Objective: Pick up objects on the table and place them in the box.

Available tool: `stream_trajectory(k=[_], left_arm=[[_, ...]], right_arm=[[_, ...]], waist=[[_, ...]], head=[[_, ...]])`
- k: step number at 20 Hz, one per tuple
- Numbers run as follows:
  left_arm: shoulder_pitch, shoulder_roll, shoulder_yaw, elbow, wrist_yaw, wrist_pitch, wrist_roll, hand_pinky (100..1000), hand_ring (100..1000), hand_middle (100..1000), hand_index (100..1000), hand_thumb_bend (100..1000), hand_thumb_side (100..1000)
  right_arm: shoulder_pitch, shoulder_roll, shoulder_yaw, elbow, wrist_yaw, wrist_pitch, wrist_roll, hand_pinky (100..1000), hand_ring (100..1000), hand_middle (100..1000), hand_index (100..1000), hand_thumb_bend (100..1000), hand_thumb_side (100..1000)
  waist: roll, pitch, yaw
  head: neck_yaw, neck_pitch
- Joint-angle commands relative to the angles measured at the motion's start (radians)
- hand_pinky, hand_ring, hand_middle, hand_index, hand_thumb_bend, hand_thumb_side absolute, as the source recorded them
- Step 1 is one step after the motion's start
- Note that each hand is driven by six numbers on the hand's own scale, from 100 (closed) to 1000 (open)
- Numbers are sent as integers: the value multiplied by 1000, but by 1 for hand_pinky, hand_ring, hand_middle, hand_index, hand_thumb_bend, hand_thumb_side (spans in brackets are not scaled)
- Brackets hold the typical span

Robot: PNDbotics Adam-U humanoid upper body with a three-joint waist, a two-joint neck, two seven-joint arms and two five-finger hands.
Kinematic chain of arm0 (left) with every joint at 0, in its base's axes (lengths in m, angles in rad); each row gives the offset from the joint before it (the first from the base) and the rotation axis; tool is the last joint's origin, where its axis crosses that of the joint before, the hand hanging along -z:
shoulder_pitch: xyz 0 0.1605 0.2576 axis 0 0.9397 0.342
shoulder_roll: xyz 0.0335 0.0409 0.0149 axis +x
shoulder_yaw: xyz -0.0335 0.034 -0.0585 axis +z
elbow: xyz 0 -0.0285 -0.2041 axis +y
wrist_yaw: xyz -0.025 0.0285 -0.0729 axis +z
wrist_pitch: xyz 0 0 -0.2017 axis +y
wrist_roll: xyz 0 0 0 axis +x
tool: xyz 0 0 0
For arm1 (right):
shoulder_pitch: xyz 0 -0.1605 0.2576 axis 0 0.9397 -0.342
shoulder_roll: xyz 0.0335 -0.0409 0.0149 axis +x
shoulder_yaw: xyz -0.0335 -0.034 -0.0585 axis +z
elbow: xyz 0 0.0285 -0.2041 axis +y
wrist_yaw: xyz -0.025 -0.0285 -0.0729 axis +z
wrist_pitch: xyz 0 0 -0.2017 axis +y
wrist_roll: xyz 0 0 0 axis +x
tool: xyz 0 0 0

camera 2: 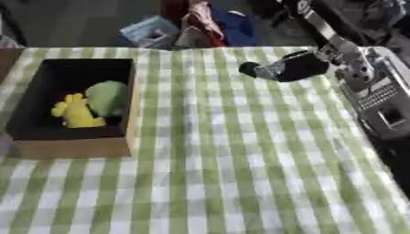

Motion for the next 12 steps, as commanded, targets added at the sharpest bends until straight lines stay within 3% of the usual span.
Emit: stream_trajectory(k=[1, 7, 12], left_arm=[[-2, 19, 13, -10, -4, 0, 5, 695, 571, 573, 730, 373, 100], [3, 15, 18, -10, -8, 2, 10, 696, 571, 573, 730, 373, 100], [4, 13, 20, -11, -11, 4, 12, 696, 571, 572, 730, 373, 100]], right_arm=[[1, -33, -22, -24, -13, 2, -15, 642, 735, 684, 831, 611, 251], [28, -28, -29, -29, -19, 5, -25, 637, 728, 670, 827, 610, 249], [37, -26, -30, -33, -23, 7, -28, 635, 724, 662, 822, 608, 248]], waist=[[3, -12, 0], [3, -6, -5], [1, -1, -10]], head=[[20, 28], [69, 80], [90, 86]])
